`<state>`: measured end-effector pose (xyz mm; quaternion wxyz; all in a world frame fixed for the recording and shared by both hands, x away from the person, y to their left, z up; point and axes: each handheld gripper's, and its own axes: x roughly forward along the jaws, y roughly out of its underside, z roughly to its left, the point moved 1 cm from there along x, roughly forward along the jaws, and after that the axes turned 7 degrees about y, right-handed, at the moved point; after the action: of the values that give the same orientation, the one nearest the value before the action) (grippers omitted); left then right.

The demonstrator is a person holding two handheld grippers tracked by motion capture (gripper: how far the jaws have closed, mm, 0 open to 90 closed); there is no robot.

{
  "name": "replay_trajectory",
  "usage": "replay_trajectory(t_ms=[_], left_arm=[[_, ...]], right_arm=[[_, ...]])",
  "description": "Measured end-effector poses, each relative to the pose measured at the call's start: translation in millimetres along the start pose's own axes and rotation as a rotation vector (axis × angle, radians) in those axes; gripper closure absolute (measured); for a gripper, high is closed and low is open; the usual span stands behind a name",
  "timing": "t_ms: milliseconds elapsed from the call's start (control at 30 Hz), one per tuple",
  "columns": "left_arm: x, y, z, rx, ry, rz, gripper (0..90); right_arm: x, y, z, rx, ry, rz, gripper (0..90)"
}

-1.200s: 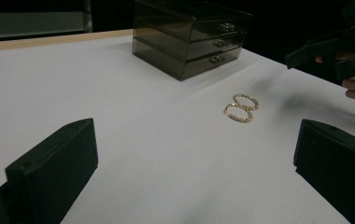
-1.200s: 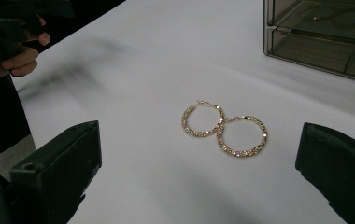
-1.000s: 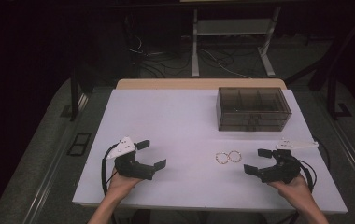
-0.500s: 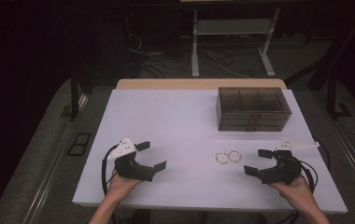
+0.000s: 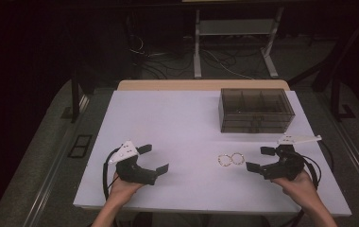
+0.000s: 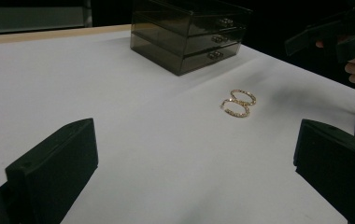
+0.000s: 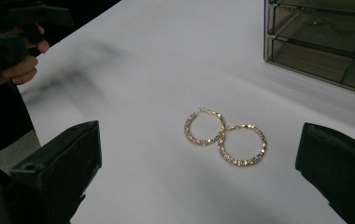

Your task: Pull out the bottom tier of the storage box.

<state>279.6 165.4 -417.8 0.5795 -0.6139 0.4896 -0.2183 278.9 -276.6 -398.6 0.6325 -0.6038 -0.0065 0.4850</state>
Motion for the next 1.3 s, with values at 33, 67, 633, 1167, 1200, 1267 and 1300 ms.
replay_trajectory(t_ms=[33,67,633,1167,1200,1267,1300], left_arm=[[-0.3,0.0,0.3,0.002,0.0,0.0,0.0],[-0.4,-0.1,0.3,0.0,0.0,-0.001,0.0],[-0.7,-0.1,0.5,-0.01,0.001,-0.008,0.0],[0.2,0.1,0.6,-0.011,0.007,-0.003,0.0],[0.3,0.1,0.6,-0.011,0.007,-0.003,0.0],[0.0,0.0,1.1,-0.014,0.007,-0.005,0.0],[0.0,0.1,1.2,-0.014,0.006,-0.004,0.0]], right_arm=[[0.4,-1.2,-0.4,0.008,-0.005,0.002,0.0],[1.1,-2.4,-1.1,0.01,-0.009,-0.002,0.0],[15.5,-14.7,-17.6,0.072,0.003,0.015,0.0],[34.5,-16.6,-33.9,0.137,0.007,0.052,0.0],[34.5,-16.6,-33.9,0.137,0.007,0.052,0.0],[37.2,-16.7,-38.4,0.158,0.006,0.044,0.0],[37.9,-16.8,-39.9,0.168,0.004,0.038,0.0]])
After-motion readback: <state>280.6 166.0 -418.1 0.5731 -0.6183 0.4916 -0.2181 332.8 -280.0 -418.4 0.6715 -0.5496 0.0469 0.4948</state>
